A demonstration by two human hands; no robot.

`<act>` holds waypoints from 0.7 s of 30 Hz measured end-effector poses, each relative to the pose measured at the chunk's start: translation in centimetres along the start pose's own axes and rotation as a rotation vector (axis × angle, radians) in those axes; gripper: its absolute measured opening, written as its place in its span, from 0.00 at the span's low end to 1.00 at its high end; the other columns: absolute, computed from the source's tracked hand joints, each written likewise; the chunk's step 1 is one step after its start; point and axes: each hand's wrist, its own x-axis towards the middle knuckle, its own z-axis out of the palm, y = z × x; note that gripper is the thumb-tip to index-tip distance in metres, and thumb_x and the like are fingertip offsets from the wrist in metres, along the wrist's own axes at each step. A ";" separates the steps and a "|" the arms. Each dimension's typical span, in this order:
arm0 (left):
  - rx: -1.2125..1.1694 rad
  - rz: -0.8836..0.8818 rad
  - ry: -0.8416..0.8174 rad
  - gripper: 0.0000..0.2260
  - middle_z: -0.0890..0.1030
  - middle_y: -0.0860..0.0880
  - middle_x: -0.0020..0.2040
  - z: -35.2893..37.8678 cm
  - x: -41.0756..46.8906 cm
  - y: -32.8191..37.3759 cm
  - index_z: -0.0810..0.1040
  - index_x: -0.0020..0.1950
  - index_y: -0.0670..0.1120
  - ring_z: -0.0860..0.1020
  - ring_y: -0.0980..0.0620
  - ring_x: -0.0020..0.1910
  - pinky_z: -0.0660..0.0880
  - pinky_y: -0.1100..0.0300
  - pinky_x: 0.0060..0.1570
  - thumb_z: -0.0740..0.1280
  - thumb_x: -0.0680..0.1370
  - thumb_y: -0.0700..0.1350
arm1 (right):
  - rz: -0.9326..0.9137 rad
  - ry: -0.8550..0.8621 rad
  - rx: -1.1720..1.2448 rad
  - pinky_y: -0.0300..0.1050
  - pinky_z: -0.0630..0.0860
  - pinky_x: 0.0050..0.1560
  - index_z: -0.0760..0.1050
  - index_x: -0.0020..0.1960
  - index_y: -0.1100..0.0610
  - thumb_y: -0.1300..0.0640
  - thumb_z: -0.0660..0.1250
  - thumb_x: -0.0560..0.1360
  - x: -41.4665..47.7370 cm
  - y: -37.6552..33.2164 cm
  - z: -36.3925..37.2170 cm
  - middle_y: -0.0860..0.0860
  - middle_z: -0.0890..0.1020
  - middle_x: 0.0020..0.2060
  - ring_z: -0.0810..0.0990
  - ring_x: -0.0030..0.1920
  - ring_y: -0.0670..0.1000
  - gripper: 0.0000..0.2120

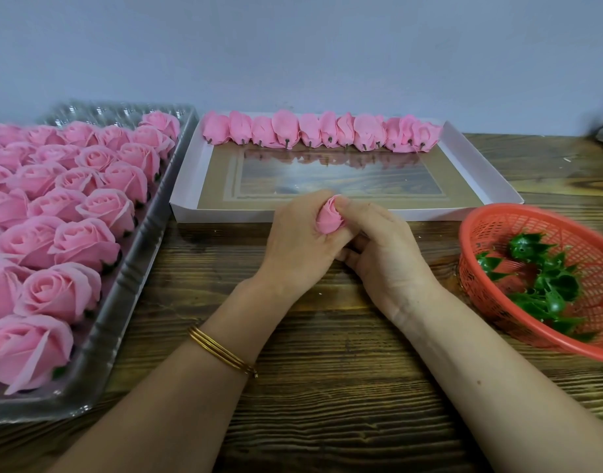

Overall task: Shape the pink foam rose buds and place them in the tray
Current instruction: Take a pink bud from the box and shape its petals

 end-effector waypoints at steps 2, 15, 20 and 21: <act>-0.042 -0.014 -0.009 0.10 0.77 0.55 0.30 0.1 0.1 0.0 0.76 0.34 0.50 0.75 0.60 0.32 0.70 0.65 0.32 0.71 0.74 0.44 | -0.007 0.019 0.019 0.43 0.74 0.44 0.78 0.54 0.62 0.51 0.74 0.69 -0.1 0.0 0.2 0.57 0.83 0.42 0.80 0.46 0.52 0.19; -0.552 -0.275 0.173 0.13 0.75 0.48 0.31 0.7 0.7 0.6 0.71 0.36 0.46 0.77 0.52 0.31 0.80 0.58 0.32 0.73 0.75 0.41 | -0.244 0.013 -0.238 0.42 0.77 0.50 0.75 0.54 0.73 0.79 0.67 0.68 -0.1 1.1 0.3 0.62 0.81 0.44 0.78 0.44 0.54 0.15; -0.687 -0.280 0.129 0.13 0.77 0.53 0.27 0.7 0.6 0.8 0.72 0.33 0.46 0.78 0.58 0.26 0.76 0.66 0.28 0.71 0.76 0.39 | -0.312 -0.012 -0.259 0.34 0.76 0.42 0.76 0.55 0.71 0.77 0.71 0.67 -0.3 1.1 0.4 0.60 0.80 0.42 0.77 0.40 0.51 0.17; -0.692 -0.269 0.112 0.14 0.76 0.54 0.26 0.7 0.6 0.7 0.72 0.33 0.47 0.77 0.60 0.26 0.75 0.68 0.28 0.70 0.77 0.39 | -0.327 -0.004 -0.273 0.34 0.76 0.42 0.76 0.55 0.71 0.77 0.71 0.67 -0.3 1.1 0.4 0.61 0.80 0.41 0.77 0.40 0.51 0.17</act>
